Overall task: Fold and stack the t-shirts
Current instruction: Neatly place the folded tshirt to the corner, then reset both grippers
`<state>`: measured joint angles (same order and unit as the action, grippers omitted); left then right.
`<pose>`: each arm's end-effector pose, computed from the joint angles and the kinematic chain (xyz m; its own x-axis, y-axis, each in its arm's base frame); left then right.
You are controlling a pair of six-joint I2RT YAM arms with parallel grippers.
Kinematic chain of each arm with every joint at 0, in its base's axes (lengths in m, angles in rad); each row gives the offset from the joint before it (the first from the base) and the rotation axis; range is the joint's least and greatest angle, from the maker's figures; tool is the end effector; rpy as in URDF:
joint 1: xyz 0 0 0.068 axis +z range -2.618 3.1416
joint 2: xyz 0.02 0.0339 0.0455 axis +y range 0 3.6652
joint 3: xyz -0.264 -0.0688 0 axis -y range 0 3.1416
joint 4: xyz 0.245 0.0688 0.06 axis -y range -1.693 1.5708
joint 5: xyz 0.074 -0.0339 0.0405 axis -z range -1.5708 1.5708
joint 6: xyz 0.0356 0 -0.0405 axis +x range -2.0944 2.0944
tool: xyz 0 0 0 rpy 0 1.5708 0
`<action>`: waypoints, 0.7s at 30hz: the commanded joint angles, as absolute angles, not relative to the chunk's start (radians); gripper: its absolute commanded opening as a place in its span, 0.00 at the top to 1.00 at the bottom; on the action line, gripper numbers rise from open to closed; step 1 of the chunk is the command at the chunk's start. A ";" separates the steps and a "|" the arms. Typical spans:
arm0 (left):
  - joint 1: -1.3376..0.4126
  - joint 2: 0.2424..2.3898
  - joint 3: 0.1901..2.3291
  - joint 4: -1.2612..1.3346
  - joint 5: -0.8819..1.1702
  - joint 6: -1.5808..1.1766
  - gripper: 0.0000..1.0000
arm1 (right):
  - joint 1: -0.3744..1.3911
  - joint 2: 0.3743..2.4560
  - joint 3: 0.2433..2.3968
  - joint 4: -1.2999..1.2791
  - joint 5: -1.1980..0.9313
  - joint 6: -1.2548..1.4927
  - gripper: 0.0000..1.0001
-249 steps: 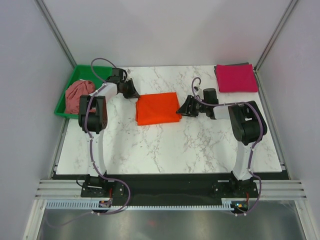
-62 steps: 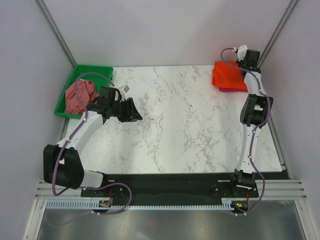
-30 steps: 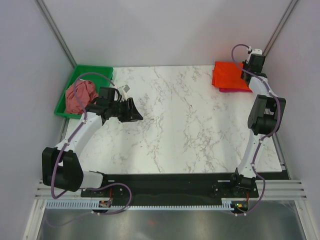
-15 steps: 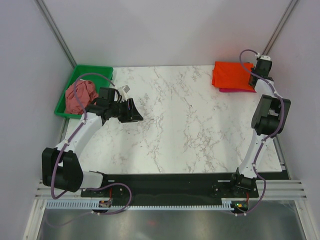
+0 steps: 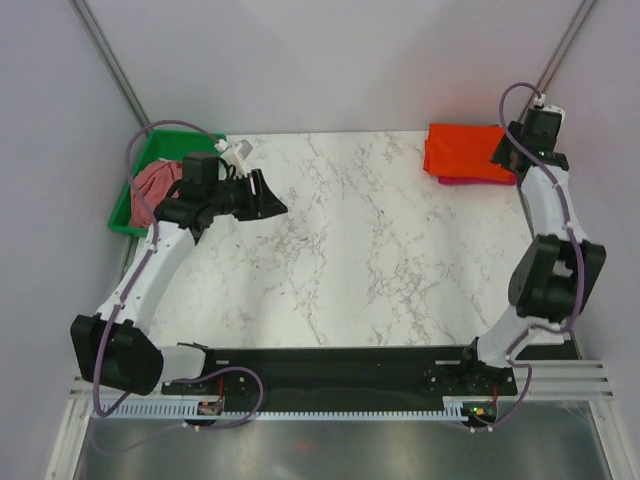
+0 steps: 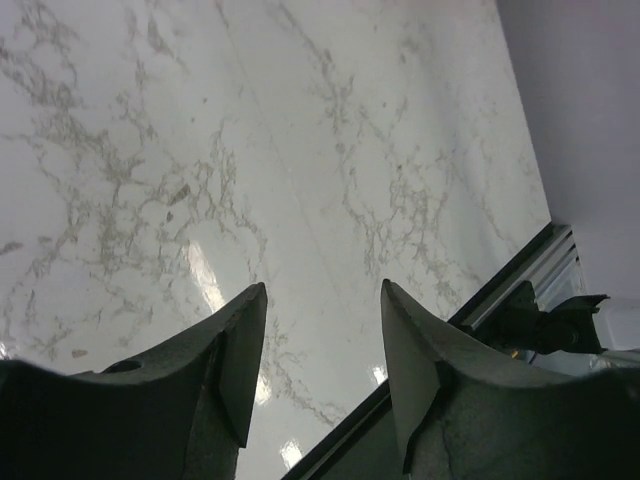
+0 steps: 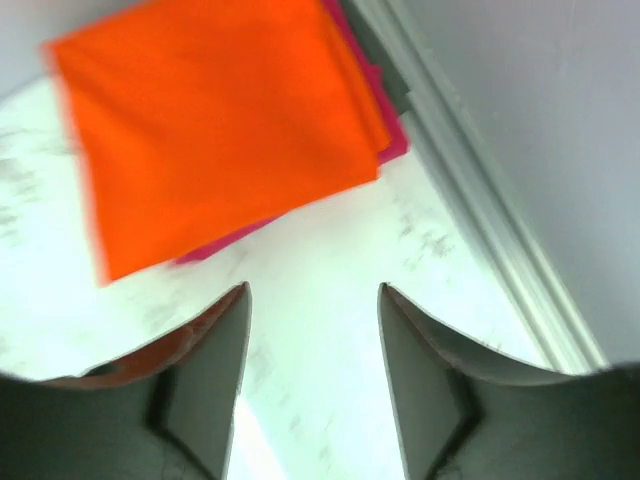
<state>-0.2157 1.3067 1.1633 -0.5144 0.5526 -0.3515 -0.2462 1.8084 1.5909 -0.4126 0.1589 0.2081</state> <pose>0.2741 -0.0792 0.3290 -0.7631 -0.1328 -0.6325 0.3464 0.7422 -0.5738 0.4084 -0.1084 0.3115 -0.4838 0.3319 -0.8098 0.4748 0.8768 0.0757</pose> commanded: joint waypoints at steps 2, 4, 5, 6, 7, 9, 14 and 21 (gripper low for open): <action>-0.224 1.209 1.265 -0.451 0.584 -0.359 0.40 | -0.089 1.456 1.384 -0.497 0.037 0.370 0.20; -0.225 1.169 1.264 -0.451 0.575 -0.359 0.31 | -0.013 1.326 1.316 -0.509 -0.073 0.400 0.02; -0.224 1.155 1.259 -0.451 0.580 -0.359 0.26 | 0.020 1.284 1.251 -0.509 -0.095 0.419 0.02; -0.222 1.131 1.258 -0.453 0.586 -0.367 0.24 | 0.069 1.249 1.226 -0.518 -0.107 0.437 0.02; -0.224 1.114 1.253 -0.451 0.597 -0.370 0.06 | 0.089 1.188 1.188 -0.526 -0.141 0.463 0.02; -0.222 1.063 1.230 -0.451 0.601 -0.388 0.00 | 0.112 1.132 1.152 -0.555 -0.178 0.494 0.02; -0.222 0.965 1.140 -0.451 0.647 -0.403 0.00 | 0.117 0.908 1.039 -0.565 -0.223 0.561 0.02; -0.222 0.841 1.029 -0.453 0.637 -0.383 0.00 | 0.117 0.758 1.026 -0.663 -0.117 0.520 0.02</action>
